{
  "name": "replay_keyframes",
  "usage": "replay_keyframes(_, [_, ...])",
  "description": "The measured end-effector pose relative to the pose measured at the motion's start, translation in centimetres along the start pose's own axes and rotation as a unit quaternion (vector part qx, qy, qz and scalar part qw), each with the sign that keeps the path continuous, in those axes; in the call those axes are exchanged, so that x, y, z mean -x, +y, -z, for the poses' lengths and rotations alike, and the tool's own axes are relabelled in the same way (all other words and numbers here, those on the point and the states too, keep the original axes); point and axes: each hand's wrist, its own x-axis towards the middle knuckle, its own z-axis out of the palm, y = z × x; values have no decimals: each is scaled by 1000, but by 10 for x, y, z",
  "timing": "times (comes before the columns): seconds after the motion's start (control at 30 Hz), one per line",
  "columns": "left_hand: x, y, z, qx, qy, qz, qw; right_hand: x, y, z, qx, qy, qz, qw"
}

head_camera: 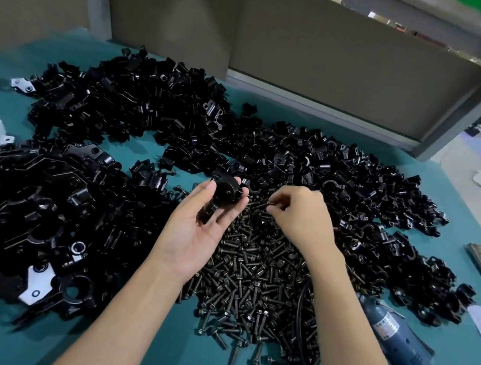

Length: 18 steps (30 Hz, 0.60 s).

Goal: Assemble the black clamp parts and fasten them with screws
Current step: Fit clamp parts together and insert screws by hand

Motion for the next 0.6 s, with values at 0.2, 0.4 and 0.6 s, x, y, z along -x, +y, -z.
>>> replay_keyframes(0.2, [-1, 1, 2, -1, -2, 0, 1000, -4, -9, -8, 157, 18, -7, 987])
replay_keyframes(0.4, [-1, 1, 3, -25, -17, -5, 1000, -5, -14, -5, 190, 11, 12, 982])
replay_keyframes(0.6, [-1, -1, 2, -29, -17, -7, 999, -15, -11, 2, 177, -44, 29, 983])
